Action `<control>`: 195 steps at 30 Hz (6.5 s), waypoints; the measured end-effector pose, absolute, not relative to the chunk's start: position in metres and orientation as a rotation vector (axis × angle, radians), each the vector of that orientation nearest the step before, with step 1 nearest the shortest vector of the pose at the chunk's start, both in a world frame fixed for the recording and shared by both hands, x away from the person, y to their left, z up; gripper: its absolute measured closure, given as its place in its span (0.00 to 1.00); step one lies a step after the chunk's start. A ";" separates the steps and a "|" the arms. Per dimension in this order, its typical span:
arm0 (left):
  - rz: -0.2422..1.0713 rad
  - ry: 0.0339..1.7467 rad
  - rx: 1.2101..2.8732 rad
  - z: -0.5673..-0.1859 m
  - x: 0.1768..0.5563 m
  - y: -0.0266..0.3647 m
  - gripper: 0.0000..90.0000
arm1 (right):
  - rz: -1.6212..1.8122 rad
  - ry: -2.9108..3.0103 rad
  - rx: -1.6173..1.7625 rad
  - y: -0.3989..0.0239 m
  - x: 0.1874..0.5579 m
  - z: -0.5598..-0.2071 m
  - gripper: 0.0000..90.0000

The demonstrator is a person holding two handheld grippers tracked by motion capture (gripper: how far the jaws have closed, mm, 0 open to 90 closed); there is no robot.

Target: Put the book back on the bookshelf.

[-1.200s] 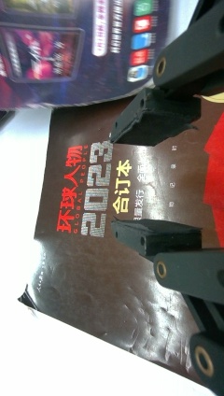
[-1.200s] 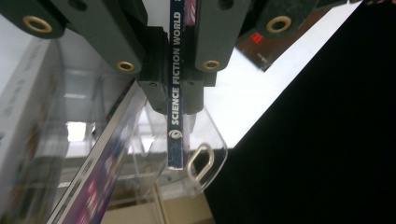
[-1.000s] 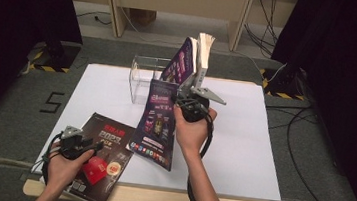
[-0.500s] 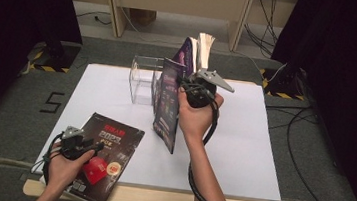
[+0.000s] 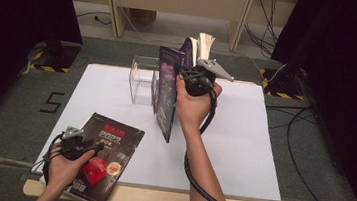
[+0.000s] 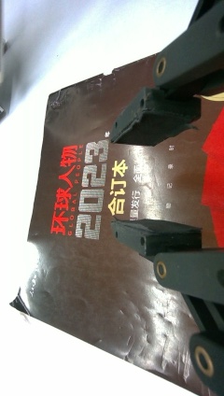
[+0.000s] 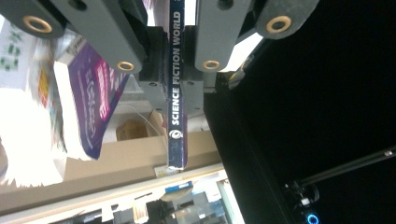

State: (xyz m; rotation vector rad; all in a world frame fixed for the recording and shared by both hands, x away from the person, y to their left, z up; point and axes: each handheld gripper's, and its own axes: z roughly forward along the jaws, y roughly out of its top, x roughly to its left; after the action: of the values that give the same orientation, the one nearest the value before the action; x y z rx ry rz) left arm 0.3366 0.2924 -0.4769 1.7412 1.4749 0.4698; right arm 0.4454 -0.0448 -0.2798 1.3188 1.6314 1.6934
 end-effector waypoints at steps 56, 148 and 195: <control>0.458 1.464 1.742 -0.476 0.337 0.294 0.56 | 1.636 1.482 1.292 -0.011 0.538 -0.262 0.94; 0.424 1.452 1.753 -0.479 0.330 0.290 0.56 | 1.336 1.839 1.587 -0.055 0.460 -0.322 0.94; 0.424 1.435 1.745 -0.479 0.330 0.294 0.56 | 1.383 1.557 1.504 -0.025 0.513 -0.301 0.94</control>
State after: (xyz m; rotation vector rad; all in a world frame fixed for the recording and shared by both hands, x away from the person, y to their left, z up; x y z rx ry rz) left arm 0.3301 0.2940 -0.4787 1.7445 1.4353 0.4240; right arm 0.5127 -0.0254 -0.3009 1.5039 1.5574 1.3830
